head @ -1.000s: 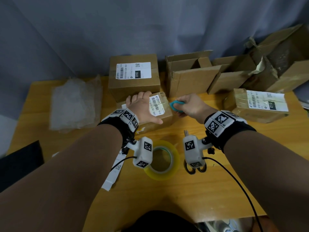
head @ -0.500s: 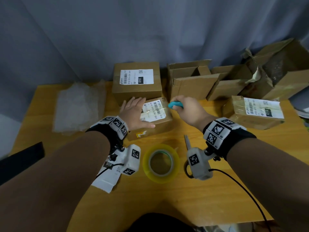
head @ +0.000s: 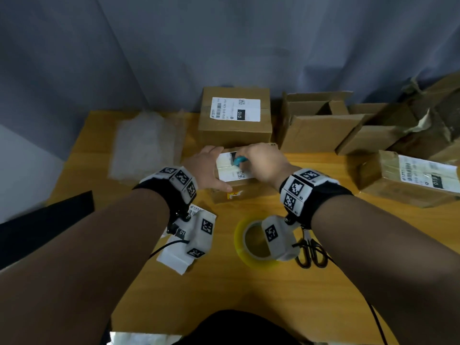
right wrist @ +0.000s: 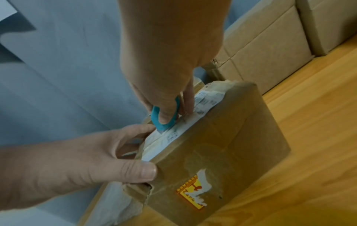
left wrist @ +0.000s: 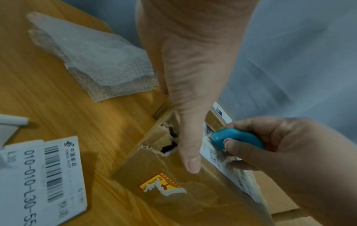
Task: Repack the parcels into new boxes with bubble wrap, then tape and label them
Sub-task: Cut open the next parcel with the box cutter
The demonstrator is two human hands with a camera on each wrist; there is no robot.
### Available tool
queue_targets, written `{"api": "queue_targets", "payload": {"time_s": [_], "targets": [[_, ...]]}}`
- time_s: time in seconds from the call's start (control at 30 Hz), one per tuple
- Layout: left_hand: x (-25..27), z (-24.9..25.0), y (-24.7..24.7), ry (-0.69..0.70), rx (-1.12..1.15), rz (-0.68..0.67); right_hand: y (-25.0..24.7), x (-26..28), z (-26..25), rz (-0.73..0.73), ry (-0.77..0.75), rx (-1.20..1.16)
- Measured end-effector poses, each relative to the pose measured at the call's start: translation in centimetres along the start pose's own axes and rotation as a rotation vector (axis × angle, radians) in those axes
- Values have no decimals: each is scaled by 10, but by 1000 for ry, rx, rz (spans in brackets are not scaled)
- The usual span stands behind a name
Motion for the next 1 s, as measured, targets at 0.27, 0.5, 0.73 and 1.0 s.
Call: {"api": "queue_targets", "payload": {"time_s": [0.27,0.5,0.73,1.0], "targets": [[0,3,-1,-10,-3,-24,1,-3,-7,-36,-83,143],[1,3,-1,-9,9,-21,-1,-3,-4,-63,-109,218],[0,5,0,-1,3,-37,1,2,36,-204,63,218],[-13,35,7,76,-213,-37,0,7,24,-149,-24,383]]}}
Point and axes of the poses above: each hand's wrist, its own x-axis away from the middle knuckle, its own y-axis out of the palm, z = x × y, the point moved 9 cm from there along -x, towards the middle knuckle, and after that the axes turned 2 degrees about x, right-handed, at the moved point
